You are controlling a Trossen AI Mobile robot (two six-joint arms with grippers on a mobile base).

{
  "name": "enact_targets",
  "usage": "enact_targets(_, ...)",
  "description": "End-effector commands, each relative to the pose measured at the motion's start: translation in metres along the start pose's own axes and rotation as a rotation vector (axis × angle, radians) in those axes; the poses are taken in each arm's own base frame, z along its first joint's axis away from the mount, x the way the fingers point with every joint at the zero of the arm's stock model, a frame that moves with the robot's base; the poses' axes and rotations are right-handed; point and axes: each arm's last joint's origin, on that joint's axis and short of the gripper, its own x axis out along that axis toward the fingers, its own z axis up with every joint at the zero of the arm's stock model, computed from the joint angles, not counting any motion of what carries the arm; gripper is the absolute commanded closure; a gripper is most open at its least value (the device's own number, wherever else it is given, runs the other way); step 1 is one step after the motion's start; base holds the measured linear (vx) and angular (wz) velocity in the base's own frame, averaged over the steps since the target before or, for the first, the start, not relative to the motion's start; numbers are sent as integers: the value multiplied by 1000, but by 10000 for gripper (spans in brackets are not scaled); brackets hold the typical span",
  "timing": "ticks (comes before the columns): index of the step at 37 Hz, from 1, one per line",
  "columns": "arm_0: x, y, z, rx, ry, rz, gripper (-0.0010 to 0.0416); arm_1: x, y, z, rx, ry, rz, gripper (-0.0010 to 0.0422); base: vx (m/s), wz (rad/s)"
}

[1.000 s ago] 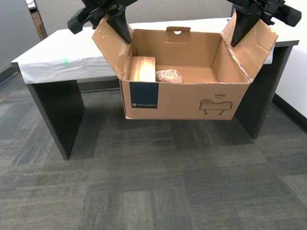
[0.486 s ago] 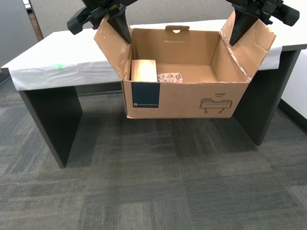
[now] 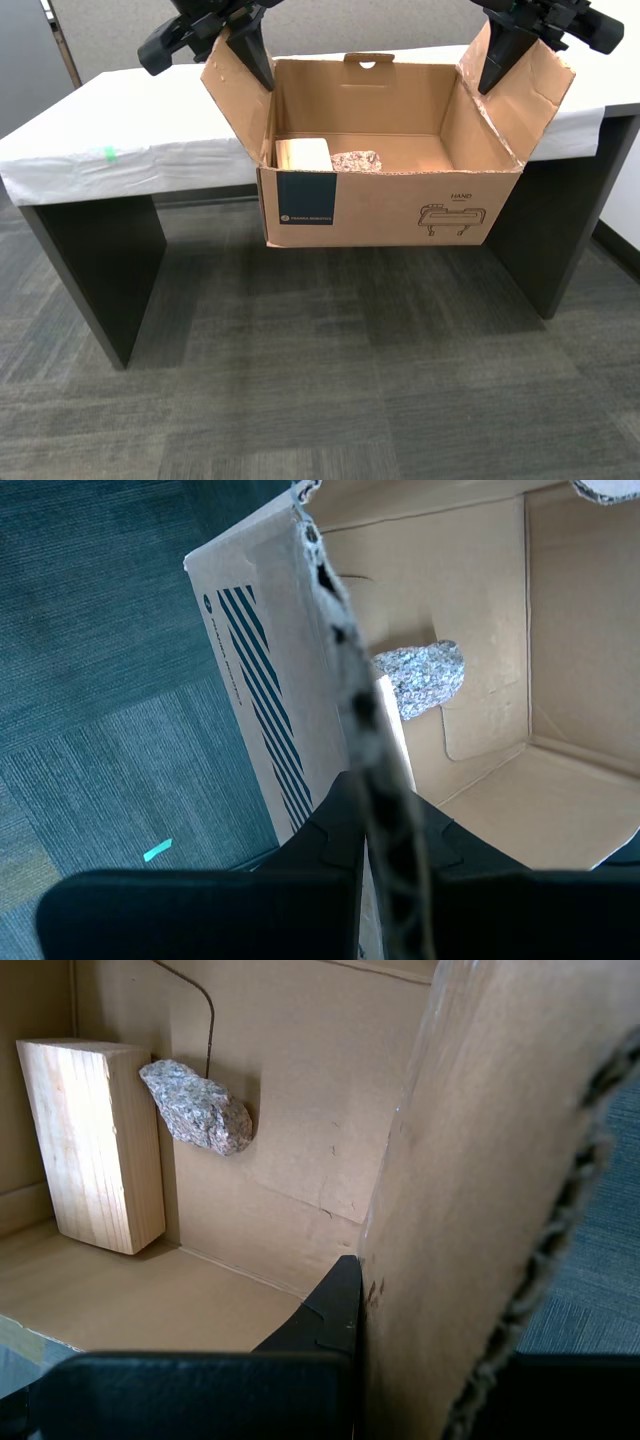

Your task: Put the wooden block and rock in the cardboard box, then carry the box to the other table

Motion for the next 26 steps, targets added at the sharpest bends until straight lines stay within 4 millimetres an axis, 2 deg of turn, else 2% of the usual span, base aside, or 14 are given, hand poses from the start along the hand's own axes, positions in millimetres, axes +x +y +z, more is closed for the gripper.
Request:
enact_targets(1, 0, 1, 0, -12, 0, 16, 407, 0, -2, 0, -2, 0, -21, 413, 170, 0)
enact_targets(18, 0, 2, 1, -18, -11, 17, 407, 10, 7, -9, 10, 15, 49, 413, 178, -4)
enact_targets(26, 0, 2, 1, -37, -13, 17, 407, 12, 7, -7, 58, -15, 38, 413, 177, 31)
